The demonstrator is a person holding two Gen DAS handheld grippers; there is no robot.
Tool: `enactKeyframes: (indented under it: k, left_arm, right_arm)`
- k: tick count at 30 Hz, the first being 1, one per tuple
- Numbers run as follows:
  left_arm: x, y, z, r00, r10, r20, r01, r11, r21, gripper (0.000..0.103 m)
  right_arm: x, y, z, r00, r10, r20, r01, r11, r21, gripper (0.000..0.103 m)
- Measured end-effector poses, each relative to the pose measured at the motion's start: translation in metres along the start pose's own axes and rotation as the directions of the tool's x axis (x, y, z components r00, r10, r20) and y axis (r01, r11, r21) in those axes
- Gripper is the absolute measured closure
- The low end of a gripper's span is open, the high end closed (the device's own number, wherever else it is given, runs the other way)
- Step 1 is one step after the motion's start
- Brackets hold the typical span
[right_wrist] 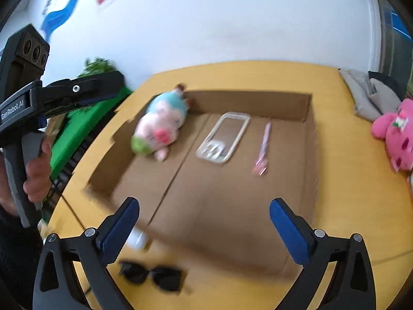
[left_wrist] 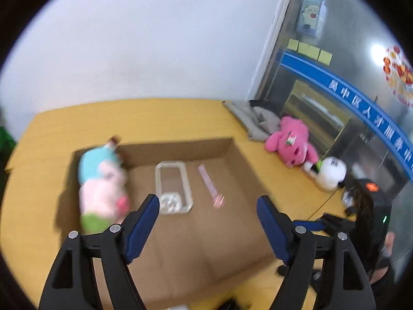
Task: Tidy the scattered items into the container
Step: 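Move both grippers toward the black sunglasses on the table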
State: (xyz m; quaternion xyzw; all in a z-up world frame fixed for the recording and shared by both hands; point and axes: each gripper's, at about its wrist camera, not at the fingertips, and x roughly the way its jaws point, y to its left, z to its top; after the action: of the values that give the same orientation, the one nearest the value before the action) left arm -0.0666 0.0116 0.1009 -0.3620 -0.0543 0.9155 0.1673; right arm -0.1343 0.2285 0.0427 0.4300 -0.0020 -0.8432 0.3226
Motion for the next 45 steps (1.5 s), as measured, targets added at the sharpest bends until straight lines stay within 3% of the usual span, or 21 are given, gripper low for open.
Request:
enactKeyframes:
  k: [2,7,11,16,24,30,41,45]
  left_arm:
    - [-0.013,0.001,-0.031,0.999,0.041,-0.007,-0.041,0.999,-0.016,0.025]
    - [-0.035,0.010,-0.104,0.997,0.059,-0.053,-0.064,0.994,-0.090,0.025]
    - [-0.040,0.015,-0.157,0.995,0.039,-0.089,-0.056,0.977,-0.207,0.025]
    - [-0.033,0.011,-0.195,0.992,0.012,-0.126,-0.041,0.973,-0.229,0.025]
    - [-0.007,0.023,-0.218,0.982,-0.034,-0.187,-0.019,0.961,-0.275,0.025]
    - [0.014,0.029,-0.226,0.975,-0.055,-0.217,-0.015,0.951,-0.308,0.025]
    - [0.032,0.034,-0.230,0.968,-0.013,-0.249,-0.064,0.952,-0.299,0.027]
    - [0.034,0.034,-0.227,0.966,0.009,-0.259,-0.083,0.958,-0.275,0.032]
  right_arm:
    - [-0.004,0.005,-0.028,1.000,0.010,-0.009,-0.010,1.000,0.007,0.000]
    - [0.013,0.018,-0.080,0.997,-0.023,-0.074,0.025,1.000,0.014,0.000]
    - [0.007,0.034,-0.103,0.997,-0.056,-0.051,0.056,0.998,0.000,0.000]
    - [0.011,0.049,-0.128,0.994,-0.090,-0.061,0.088,0.995,-0.040,0.000]
    - [0.036,0.048,-0.146,0.988,-0.096,-0.120,0.092,0.995,-0.041,0.001]
    - [0.054,0.064,-0.145,0.982,-0.138,-0.126,0.121,0.983,-0.135,0.001]
    - [0.087,0.065,-0.148,0.976,-0.131,-0.172,0.095,0.974,-0.205,0.001]
    - [0.097,0.064,-0.144,0.976,-0.120,-0.180,0.079,0.972,-0.221,0.007]
